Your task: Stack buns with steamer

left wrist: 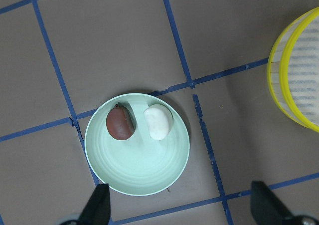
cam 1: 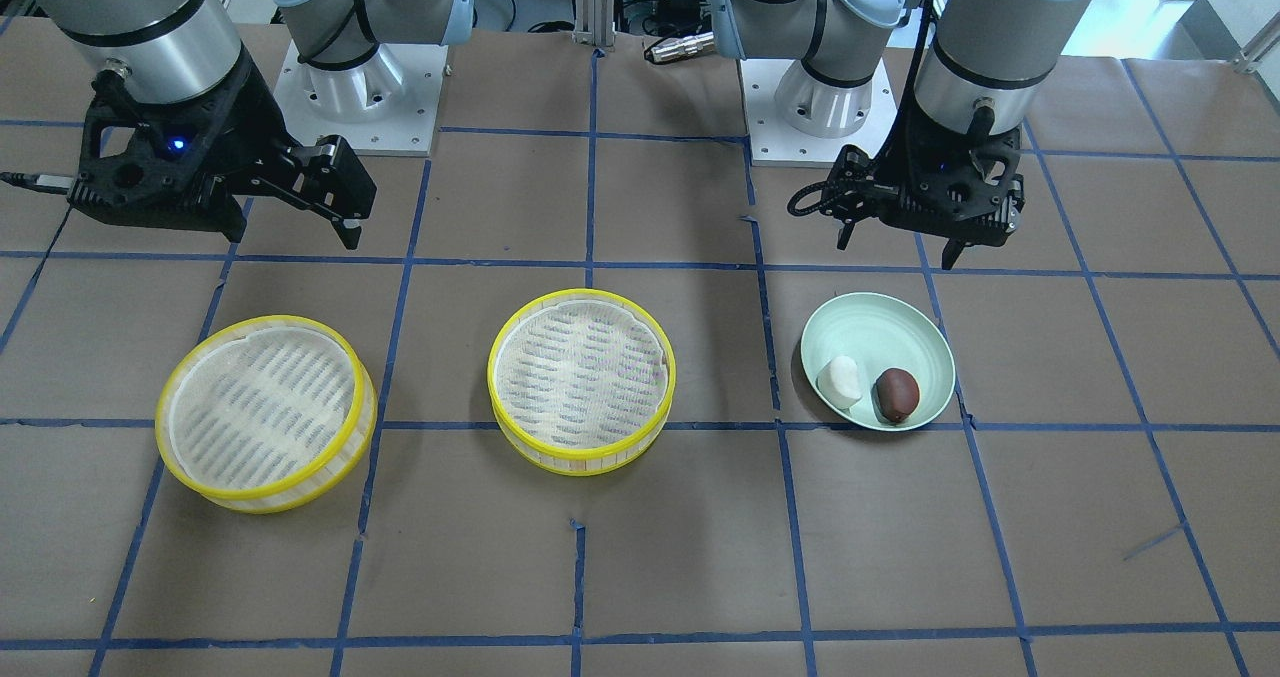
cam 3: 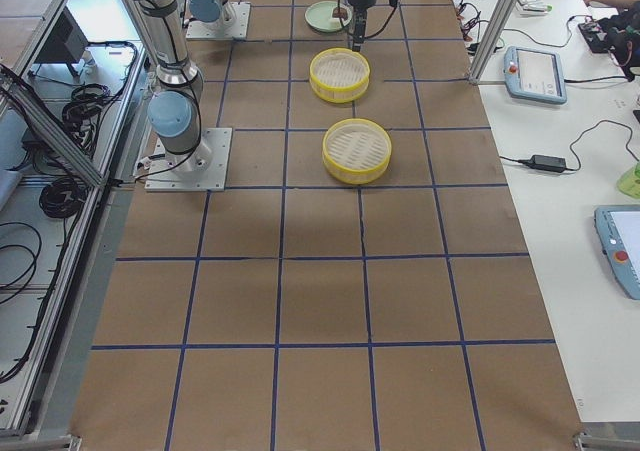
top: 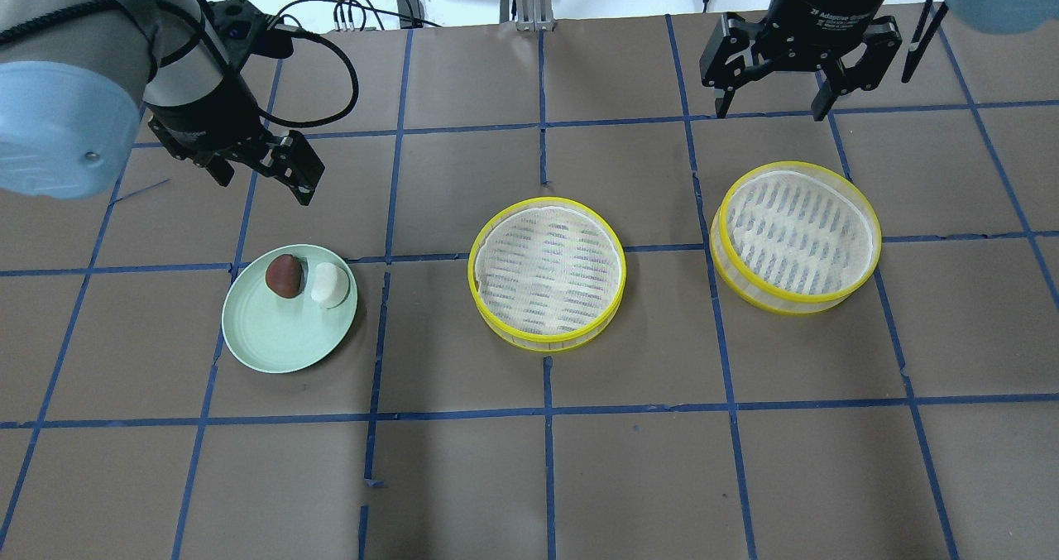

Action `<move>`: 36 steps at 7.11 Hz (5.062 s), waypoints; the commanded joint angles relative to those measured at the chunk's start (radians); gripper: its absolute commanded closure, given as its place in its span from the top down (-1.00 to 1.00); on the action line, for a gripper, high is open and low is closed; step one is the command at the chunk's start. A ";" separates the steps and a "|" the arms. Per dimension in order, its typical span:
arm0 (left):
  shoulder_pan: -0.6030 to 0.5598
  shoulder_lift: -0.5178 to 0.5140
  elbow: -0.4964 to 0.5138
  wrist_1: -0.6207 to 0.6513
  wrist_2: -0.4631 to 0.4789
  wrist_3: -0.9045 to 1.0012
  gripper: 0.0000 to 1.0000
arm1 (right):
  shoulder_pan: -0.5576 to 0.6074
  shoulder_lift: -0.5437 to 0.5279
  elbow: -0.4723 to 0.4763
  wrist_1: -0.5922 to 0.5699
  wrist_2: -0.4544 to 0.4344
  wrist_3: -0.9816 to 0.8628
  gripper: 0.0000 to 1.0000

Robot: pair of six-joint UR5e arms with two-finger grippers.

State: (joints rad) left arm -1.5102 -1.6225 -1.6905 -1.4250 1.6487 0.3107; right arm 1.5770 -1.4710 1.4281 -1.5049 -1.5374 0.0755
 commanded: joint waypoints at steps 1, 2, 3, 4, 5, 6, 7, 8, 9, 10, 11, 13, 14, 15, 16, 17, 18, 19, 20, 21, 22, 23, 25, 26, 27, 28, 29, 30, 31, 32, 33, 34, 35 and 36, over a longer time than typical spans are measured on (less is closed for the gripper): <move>0.065 -0.110 -0.113 0.159 0.003 -0.007 1.00 | -0.038 0.001 0.032 -0.004 -0.009 -0.031 1.00; 0.065 -0.179 -0.164 0.246 0.000 -0.021 1.00 | -0.090 0.001 0.091 -0.021 -0.009 -0.128 0.98; 0.065 -0.235 -0.188 0.295 -0.003 -0.074 1.00 | -0.170 0.001 0.170 -0.097 0.000 -0.207 0.99; 0.065 -0.259 -0.193 0.299 -0.004 -0.125 1.00 | -0.257 0.006 0.245 -0.139 -0.004 -0.306 0.98; 0.065 -0.264 -0.202 0.299 -0.004 -0.155 0.98 | -0.343 0.038 0.312 -0.246 -0.003 -0.421 0.99; 0.065 -0.264 -0.212 0.299 -0.006 -0.157 0.96 | -0.394 0.140 0.337 -0.361 -0.024 -0.477 0.98; 0.064 -0.266 -0.216 0.298 -0.021 -0.169 0.96 | -0.414 0.220 0.333 -0.447 -0.039 -0.487 0.94; 0.064 -0.267 -0.216 0.298 -0.044 -0.171 0.95 | -0.414 0.257 0.341 -0.522 -0.038 -0.487 0.75; 0.065 -0.267 -0.219 0.296 -0.044 -0.177 0.89 | -0.414 0.286 0.339 -0.540 -0.027 -0.487 0.72; 0.064 -0.267 -0.235 0.299 -0.044 -0.176 0.61 | -0.414 0.306 0.342 -0.575 -0.024 -0.487 0.61; 0.065 -0.270 -0.238 0.299 -0.043 -0.174 0.24 | -0.414 0.334 0.344 -0.593 -0.024 -0.487 0.61; 0.064 -0.275 -0.238 0.299 -0.041 -0.171 -0.61 | -0.414 0.334 0.356 -0.591 -0.026 -0.488 0.03; 0.065 -0.275 -0.236 0.301 -0.041 -0.174 -0.93 | -0.414 0.334 0.357 -0.589 -0.026 -0.503 -0.57; 0.064 -0.272 -0.230 0.302 -0.041 -0.173 -0.96 | -0.414 0.334 0.354 -0.583 -0.026 -0.510 -0.85; 0.044 -0.242 -0.226 0.299 -0.035 -0.179 -0.96 | -0.414 0.333 0.353 -0.583 -0.026 -0.510 -0.86; 0.027 -0.200 -0.216 0.302 -0.038 -0.211 -0.96 | -0.414 0.333 0.353 -0.578 -0.024 -0.510 -0.87; -0.011 -0.165 -0.203 0.295 -0.046 -0.290 -0.95 | -0.414 0.333 0.353 -0.578 -0.024 -0.510 -0.90; -0.127 -0.142 -0.193 0.302 -0.055 -0.391 -0.90 | -0.413 0.324 0.347 -0.574 -0.024 -0.510 -0.90; -0.243 -0.152 -0.155 0.305 -0.067 -0.524 -0.88 | -0.407 0.284 0.324 -0.517 -0.024 -0.510 -0.90; -0.307 -0.172 -0.123 0.307 -0.085 -0.620 -0.88 | -0.399 0.237 0.251 -0.383 -0.024 -0.510 -0.90; -0.356 -0.180 -0.118 0.325 -0.174 -0.660 -0.88 | -0.394 0.224 0.206 -0.307 -0.018 -0.511 -0.90; -0.399 -0.189 -0.120 0.375 -0.216 -0.727 -0.88 | -0.379 0.225 0.209 -0.313 -0.018 -0.511 -0.91; -0.418 -0.262 -0.138 0.469 -0.182 -0.725 0.82 | -0.376 0.228 0.216 -0.319 -0.018 -0.513 -0.91; -0.421 -0.308 -0.138 0.539 -0.176 -0.728 0.93 | -0.376 0.225 0.218 -0.319 -0.018 -0.513 -0.91; -0.420 -0.306 -0.117 0.546 -0.175 -0.719 1.00 | -0.374 0.225 0.219 -0.319 -0.018 -0.511 -0.91; -0.392 -0.263 -0.083 0.529 -0.158 -0.614 1.00 | -0.347 0.222 0.218 -0.321 -0.018 -0.499 -0.91; -0.296 -0.213 -0.055 0.402 -0.115 -0.450 1.00 | -0.284 0.222 0.215 -0.322 -0.018 -0.470 -0.91; -0.184 -0.176 -0.081 0.353 -0.110 -0.259 1.00 | -0.212 0.221 0.213 -0.322 -0.017 -0.363 -0.91; -0.075 -0.174 -0.121 0.351 -0.110 -0.114 1.00 | -0.095 0.221 0.203 -0.330 -0.006 -0.268 -0.91; -0.009 -0.175 -0.189 0.354 -0.109 -0.061 1.00 | -0.009 0.225 0.184 -0.333 -0.004 -0.120 -0.90; 0.043 -0.180 -0.236 0.386 -0.065 -0.009 1.00 | 0.070 0.227 0.181 -0.334 -0.003 -0.020 -0.89; 0.088 -0.186 -0.245 0.399 -0.053 0.049 1.00 | 0.148 0.239 0.181 -0.397 -0.006 0.110 -0.88; 0.123 -0.209 -0.248 0.400 -0.050 0.073 0.96 | 0.197 0.256 0.189 -0.412 -0.006 0.137 -0.88; 0.161 -0.250 -0.258 0.402 -0.037 0.074 0.95 | 0.207 0.261 0.201 -0.411 -0.006 0.119 -0.88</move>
State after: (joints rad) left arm -1.3961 -1.8336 -1.9368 -1.0272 1.5982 0.3673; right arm 1.7485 -1.2206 1.6178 -1.9051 -1.5429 0.1804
